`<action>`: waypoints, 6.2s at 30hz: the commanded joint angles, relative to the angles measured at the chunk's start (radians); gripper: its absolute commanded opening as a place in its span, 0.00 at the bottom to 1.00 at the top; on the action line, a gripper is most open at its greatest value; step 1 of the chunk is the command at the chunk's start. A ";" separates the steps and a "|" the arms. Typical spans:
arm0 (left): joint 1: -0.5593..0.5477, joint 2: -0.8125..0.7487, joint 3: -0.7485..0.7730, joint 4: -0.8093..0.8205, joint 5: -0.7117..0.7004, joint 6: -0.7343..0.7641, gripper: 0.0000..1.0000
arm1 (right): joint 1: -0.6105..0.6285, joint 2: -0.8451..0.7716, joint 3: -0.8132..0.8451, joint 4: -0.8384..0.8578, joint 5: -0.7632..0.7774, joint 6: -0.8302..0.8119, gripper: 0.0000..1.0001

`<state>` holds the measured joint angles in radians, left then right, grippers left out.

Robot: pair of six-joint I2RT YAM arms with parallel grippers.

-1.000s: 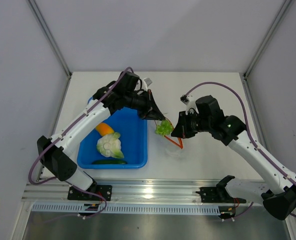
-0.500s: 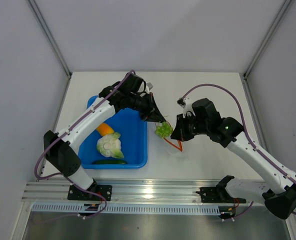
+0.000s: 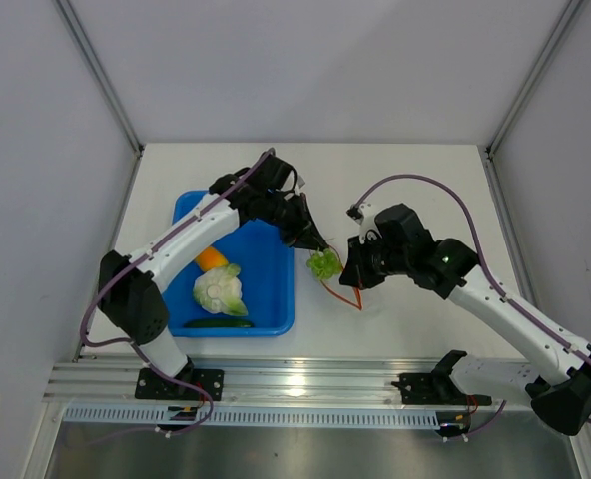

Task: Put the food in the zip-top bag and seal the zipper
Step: Place the fake fruit in the zipper food storage bag, then pick up the fake fruit from the bin, then place the fake fruit in the zipper food storage bag.

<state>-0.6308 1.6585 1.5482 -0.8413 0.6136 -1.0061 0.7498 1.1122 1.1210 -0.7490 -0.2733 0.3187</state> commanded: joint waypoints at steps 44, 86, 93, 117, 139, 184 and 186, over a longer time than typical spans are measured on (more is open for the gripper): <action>-0.142 -0.166 0.012 -0.048 -0.054 0.207 0.47 | -0.263 -0.009 0.163 0.004 -0.161 0.134 0.00; 0.224 -0.298 -0.143 -0.220 -0.531 0.345 0.79 | -0.346 0.003 0.177 -0.084 -0.050 0.077 0.00; 0.370 -0.223 -0.162 -0.220 -0.609 0.324 0.91 | -0.349 0.027 0.192 -0.102 -0.075 0.076 0.00; 0.425 0.069 -0.211 -0.136 -0.854 0.107 0.98 | -0.359 0.058 0.212 -0.141 -0.073 0.066 0.00; 0.444 0.119 -0.306 -0.050 -0.871 0.110 0.84 | -0.369 0.066 0.204 -0.147 -0.067 0.063 0.00; 0.221 -0.416 -0.274 0.265 0.032 0.351 0.01 | -0.372 0.024 0.129 -0.046 -0.122 0.106 0.00; 0.198 -0.387 -0.234 0.248 0.087 0.359 0.01 | -0.372 0.023 0.125 -0.043 -0.126 0.109 0.00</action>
<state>-0.3969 1.2442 1.2205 -0.6380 0.5392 -0.6884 0.3820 1.1603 1.2503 -0.8326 -0.3752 0.4114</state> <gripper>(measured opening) 0.672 0.006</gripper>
